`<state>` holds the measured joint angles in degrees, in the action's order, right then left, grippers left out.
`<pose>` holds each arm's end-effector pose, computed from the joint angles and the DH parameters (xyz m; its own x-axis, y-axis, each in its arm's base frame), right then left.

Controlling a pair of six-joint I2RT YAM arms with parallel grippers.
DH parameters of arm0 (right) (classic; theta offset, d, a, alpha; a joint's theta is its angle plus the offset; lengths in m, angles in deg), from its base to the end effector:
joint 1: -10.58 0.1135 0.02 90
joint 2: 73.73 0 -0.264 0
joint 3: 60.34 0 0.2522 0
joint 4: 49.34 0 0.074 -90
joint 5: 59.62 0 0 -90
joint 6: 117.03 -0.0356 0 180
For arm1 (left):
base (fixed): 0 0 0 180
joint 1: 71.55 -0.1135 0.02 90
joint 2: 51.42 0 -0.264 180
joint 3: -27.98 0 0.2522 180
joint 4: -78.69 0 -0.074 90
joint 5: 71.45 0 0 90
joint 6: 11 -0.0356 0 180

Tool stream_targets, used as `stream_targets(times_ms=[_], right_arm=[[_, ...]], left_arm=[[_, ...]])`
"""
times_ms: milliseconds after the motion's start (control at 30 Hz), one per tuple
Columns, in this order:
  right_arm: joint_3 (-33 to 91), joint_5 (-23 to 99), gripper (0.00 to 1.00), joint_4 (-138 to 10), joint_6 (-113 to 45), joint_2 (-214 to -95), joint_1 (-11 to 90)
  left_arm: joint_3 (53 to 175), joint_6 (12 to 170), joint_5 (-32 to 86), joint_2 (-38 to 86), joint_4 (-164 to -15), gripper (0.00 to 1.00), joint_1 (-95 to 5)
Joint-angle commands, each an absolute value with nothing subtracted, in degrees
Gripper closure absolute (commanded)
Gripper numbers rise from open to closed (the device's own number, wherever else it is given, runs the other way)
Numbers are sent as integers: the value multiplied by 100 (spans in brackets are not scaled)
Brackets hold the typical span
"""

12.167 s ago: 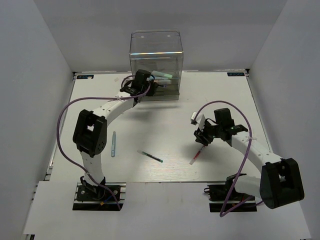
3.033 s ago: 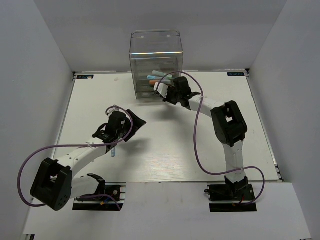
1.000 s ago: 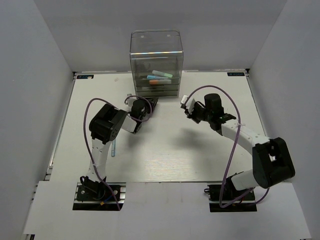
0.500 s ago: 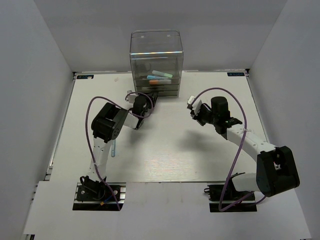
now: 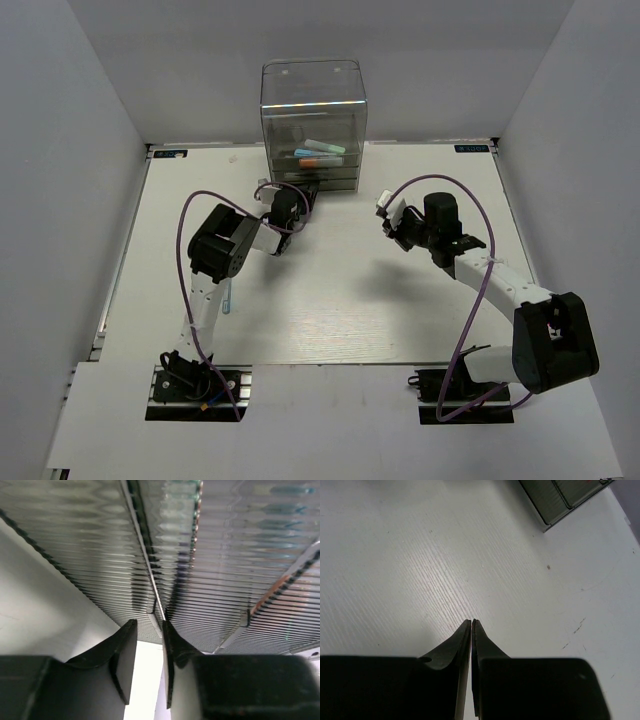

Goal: Sort the stationery into containers
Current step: Open the drawer in the storage box.

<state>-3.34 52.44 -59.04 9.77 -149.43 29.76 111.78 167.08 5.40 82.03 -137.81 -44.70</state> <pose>0.2674 0.1072 0.2376 0.0096 -0.5845 -0.8114 -0.7628 0.5204 -0.3839 0.4236 -0.2054 0.0882 -0.2488 -0.9649 -0.0844 -0.1947 0.1352 -0.9715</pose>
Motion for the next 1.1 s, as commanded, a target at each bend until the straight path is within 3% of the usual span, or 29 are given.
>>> stream_targets(times_ms=[0,467,533,1067], right_arm=[[-404,5305,91,-5800,945,-14852,2930],[-396,5332,91,-5782,962,-14914,2921],[-404,5340,91,-5782,971,-14914,2930],[-238,5454,89,-5800,936,-15028,2930]], left_arm=[[11337,16654,212,8200,-13747,64,-4501],[10951,16654,-8,8200,-14344,92,-4501],[10881,16654,-8,8200,-14397,100,-4501],[9448,16487,123,7577,-15347,100,-4238]])
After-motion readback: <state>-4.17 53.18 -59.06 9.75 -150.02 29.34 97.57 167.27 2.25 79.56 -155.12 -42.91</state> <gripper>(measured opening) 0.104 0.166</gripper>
